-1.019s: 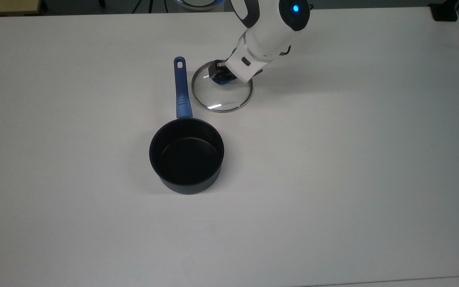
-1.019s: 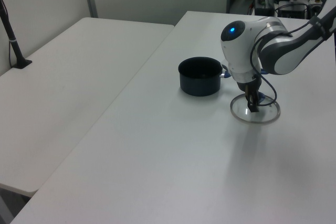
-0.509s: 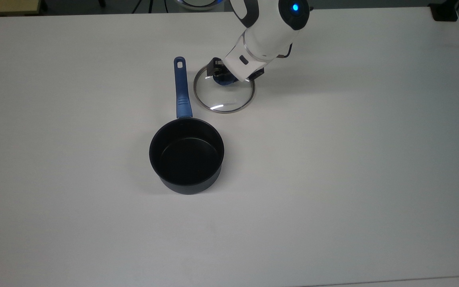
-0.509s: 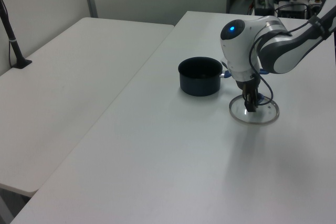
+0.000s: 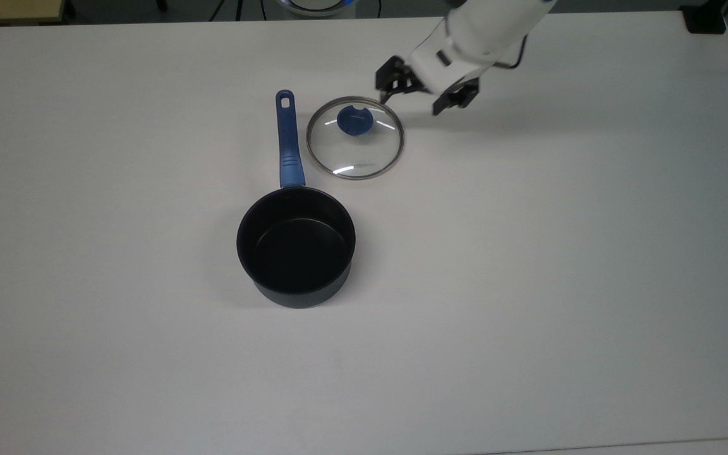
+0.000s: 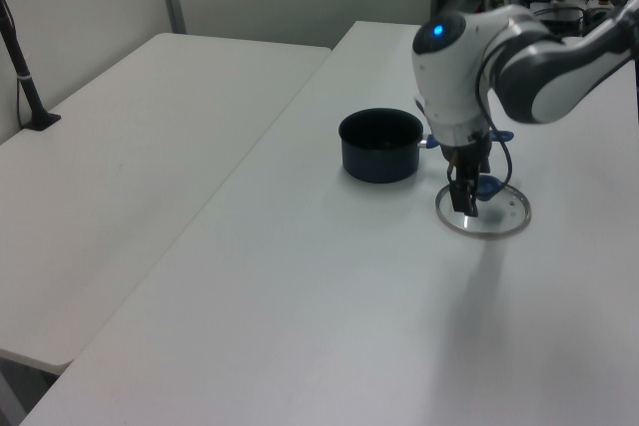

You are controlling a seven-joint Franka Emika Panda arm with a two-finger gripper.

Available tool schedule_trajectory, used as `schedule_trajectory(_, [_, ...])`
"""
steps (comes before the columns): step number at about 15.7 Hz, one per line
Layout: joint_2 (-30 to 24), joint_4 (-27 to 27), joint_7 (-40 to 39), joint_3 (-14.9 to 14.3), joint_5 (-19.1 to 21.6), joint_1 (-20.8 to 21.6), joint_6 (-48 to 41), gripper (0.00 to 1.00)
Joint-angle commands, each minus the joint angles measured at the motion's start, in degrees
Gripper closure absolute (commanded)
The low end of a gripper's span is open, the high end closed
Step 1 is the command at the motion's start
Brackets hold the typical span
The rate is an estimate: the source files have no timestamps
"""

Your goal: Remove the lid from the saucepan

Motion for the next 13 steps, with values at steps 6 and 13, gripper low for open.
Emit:
schedule_trajectory(6, [-9.24,13.44,-0.81,1.01,6.40,-7.39,-13.41,0.00])
schedule_trajectory(13, [-13.83,14.84,-18.90,-15.59,15.36,-9.16,-12.62,0.00])
